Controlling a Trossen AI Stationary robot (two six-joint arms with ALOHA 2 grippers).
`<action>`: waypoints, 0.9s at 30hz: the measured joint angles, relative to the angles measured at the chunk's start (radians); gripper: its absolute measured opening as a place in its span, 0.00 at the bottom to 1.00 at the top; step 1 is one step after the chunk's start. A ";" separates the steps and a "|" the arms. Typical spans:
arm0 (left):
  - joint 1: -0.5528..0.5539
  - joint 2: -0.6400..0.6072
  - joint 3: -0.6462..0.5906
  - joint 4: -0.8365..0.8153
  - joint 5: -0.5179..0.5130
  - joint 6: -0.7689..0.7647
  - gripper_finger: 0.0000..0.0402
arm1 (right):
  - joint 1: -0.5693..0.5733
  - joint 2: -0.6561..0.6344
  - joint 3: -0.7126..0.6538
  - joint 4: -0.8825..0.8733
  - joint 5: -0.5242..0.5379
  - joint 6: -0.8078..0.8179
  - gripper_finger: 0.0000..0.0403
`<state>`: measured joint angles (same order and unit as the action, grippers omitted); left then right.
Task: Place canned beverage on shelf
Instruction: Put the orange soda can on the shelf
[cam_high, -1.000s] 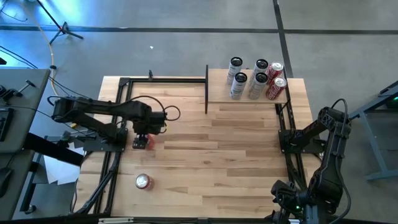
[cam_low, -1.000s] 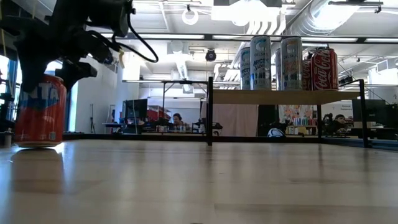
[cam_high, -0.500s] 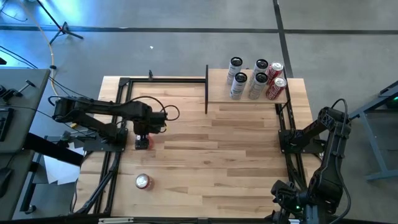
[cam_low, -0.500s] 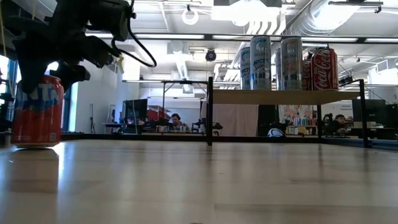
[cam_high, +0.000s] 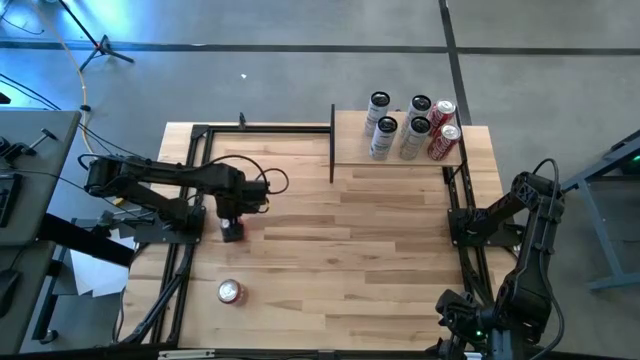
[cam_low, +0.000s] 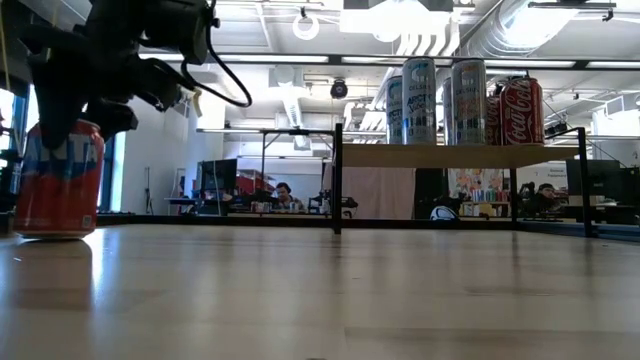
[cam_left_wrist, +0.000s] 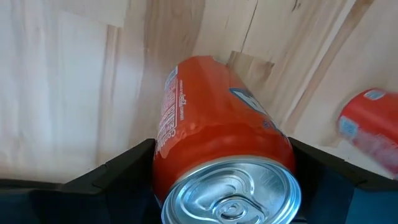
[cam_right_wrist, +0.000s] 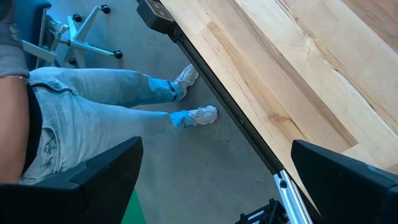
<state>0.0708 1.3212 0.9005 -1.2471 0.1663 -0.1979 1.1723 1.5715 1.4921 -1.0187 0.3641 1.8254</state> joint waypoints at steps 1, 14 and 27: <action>0.000 0.000 0.000 0.002 0.010 -0.021 0.78 | 0.000 0.000 0.000 0.000 0.000 0.000 0.99; 0.000 -0.018 0.004 0.073 0.034 -0.168 0.87 | 0.000 0.000 0.000 0.000 0.000 0.000 0.99; -0.019 -0.177 0.004 0.030 -0.102 -0.430 0.91 | 0.000 0.000 0.000 0.000 0.000 0.000 0.99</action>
<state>0.0521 1.1444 0.9043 -1.2175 0.0641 -0.6281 1.1725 1.5715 1.4920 -1.0185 0.3639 1.8254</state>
